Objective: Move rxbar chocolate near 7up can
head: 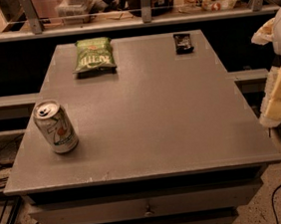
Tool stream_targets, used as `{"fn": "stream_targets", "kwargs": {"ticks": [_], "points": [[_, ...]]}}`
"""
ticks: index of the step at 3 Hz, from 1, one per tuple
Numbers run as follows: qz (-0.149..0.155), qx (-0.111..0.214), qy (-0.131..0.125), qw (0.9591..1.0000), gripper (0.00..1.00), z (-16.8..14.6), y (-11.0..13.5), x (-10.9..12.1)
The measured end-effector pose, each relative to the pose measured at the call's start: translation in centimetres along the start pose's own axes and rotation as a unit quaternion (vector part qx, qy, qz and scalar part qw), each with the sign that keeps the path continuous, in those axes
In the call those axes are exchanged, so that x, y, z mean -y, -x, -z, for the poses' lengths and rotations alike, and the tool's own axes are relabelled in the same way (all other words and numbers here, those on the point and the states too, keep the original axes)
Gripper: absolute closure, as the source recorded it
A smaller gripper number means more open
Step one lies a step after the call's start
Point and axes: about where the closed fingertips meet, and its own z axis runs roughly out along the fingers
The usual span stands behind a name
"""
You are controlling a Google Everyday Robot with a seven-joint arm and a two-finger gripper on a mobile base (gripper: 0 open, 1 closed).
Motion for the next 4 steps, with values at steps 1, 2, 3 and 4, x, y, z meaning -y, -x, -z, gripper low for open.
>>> {"fn": "stream_targets", "kwargs": {"ticks": [1, 2, 3, 4], "points": [[0.0, 0.0, 0.0, 1.0, 0.0, 0.0, 0.0, 0.0], [-0.013, 0.015, -0.006, 0.9998, 0.0, 0.0, -0.1, 0.4], [-0.032, 0.073, -0.018, 0.9967, 0.0, -1.2, -1.1, 2.1], [-0.051, 0.181, -0.019, 0.982, 0.0, -3.1, 1.3, 5.0]]}}
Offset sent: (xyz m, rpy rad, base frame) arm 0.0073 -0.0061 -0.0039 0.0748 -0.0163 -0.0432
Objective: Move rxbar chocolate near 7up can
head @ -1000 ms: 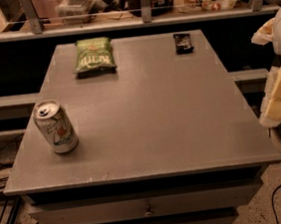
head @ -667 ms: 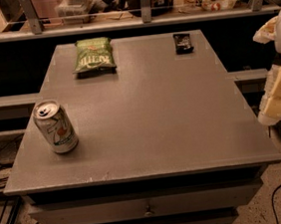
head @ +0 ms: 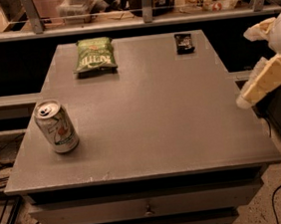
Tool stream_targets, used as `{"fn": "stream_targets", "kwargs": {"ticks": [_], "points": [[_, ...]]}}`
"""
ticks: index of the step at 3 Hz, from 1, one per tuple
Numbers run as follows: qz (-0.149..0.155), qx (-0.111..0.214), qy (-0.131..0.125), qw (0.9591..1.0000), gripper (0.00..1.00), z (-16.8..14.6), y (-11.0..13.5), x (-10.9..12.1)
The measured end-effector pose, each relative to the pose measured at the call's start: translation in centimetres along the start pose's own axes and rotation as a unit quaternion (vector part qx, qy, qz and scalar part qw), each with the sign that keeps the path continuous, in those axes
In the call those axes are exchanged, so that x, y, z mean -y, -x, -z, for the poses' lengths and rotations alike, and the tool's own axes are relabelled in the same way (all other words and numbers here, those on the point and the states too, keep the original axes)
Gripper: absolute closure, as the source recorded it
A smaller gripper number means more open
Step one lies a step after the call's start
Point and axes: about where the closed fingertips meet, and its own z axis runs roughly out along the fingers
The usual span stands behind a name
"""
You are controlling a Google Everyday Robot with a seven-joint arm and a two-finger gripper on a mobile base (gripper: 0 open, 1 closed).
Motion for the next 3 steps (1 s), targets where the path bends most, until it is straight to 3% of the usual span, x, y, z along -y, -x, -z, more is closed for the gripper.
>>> {"fn": "stream_targets", "kwargs": {"ticks": [1, 2, 3], "points": [[-0.022, 0.068, -0.006, 0.9974, 0.0, -3.0, 2.0, 4.0], [-0.023, 0.068, -0.007, 0.9974, 0.0, -3.1, 2.1, 4.0], [-0.06, 0.092, -0.026, 0.9936, 0.0, -5.8, 3.4, 7.0]]}}
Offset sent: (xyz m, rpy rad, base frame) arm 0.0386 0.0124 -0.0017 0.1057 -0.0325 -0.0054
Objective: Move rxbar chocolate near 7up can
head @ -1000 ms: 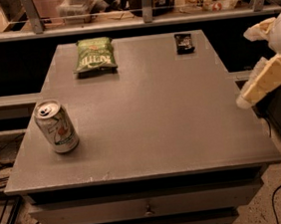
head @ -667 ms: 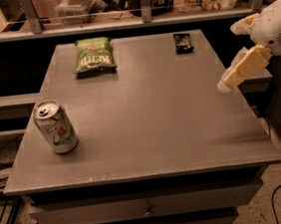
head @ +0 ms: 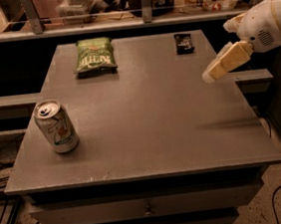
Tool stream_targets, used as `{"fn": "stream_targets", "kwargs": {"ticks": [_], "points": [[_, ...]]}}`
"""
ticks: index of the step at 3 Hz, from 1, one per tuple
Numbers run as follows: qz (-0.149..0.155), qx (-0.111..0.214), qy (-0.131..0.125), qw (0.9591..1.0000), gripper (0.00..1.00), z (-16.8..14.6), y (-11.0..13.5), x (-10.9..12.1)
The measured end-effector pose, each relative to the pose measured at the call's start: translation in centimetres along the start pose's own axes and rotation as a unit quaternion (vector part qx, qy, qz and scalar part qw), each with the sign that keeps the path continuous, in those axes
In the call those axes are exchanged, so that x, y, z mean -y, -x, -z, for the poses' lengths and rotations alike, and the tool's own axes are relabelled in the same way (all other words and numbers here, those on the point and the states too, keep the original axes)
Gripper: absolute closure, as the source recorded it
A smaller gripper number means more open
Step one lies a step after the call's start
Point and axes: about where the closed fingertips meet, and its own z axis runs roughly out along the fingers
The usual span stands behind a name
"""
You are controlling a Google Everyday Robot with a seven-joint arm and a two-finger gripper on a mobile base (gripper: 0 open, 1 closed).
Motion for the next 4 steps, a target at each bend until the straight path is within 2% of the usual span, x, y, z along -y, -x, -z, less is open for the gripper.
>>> {"fn": "stream_targets", "kwargs": {"ticks": [1, 2, 3, 4], "points": [[-0.018, 0.015, -0.017, 0.9996, 0.0, -3.0, 1.1, 2.8], [-0.068, 0.059, -0.028, 0.9956, 0.0, -5.4, 1.1, 6.5], [-0.124, 0.114, -0.025, 0.9854, 0.0, -9.3, 0.6, 11.1], [-0.124, 0.114, -0.025, 0.9854, 0.0, -9.3, 0.6, 11.1]]}}
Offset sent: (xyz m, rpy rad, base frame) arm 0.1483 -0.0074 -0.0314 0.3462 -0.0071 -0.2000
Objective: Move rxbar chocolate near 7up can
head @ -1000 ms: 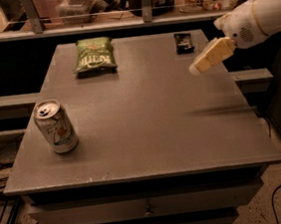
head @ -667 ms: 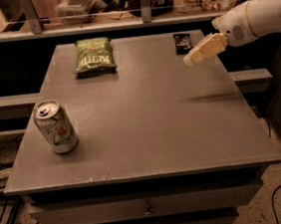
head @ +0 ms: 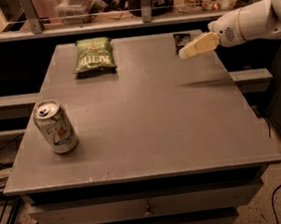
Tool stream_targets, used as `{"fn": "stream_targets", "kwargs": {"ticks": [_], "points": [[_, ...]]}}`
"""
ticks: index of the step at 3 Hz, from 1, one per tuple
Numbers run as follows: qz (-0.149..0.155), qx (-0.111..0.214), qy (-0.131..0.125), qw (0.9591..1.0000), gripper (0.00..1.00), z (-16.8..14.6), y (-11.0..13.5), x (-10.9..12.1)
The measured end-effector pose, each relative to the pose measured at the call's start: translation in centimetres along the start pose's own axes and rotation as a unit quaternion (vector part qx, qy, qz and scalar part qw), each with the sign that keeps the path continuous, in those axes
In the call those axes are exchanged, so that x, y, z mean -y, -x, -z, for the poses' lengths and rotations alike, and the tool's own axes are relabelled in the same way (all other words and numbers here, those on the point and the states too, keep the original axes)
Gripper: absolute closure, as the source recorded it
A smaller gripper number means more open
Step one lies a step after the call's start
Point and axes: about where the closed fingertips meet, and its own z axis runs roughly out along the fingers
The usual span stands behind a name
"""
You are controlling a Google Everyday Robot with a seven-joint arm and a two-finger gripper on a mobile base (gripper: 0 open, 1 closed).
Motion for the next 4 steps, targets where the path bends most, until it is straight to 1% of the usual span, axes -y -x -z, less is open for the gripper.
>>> {"fn": "stream_targets", "kwargs": {"ticks": [1, 2, 3, 4], "points": [[-0.021, 0.009, -0.015, 0.9996, 0.0, -0.9, -0.2, 0.6], [-0.037, 0.018, -0.049, 0.998, 0.0, -3.2, 0.1, 1.4], [-0.045, 0.03, -0.092, 0.9943, 0.0, -5.4, 0.7, 3.0], [-0.053, 0.029, -0.12, 0.991, 0.0, -7.6, 0.6, 4.7]]}}
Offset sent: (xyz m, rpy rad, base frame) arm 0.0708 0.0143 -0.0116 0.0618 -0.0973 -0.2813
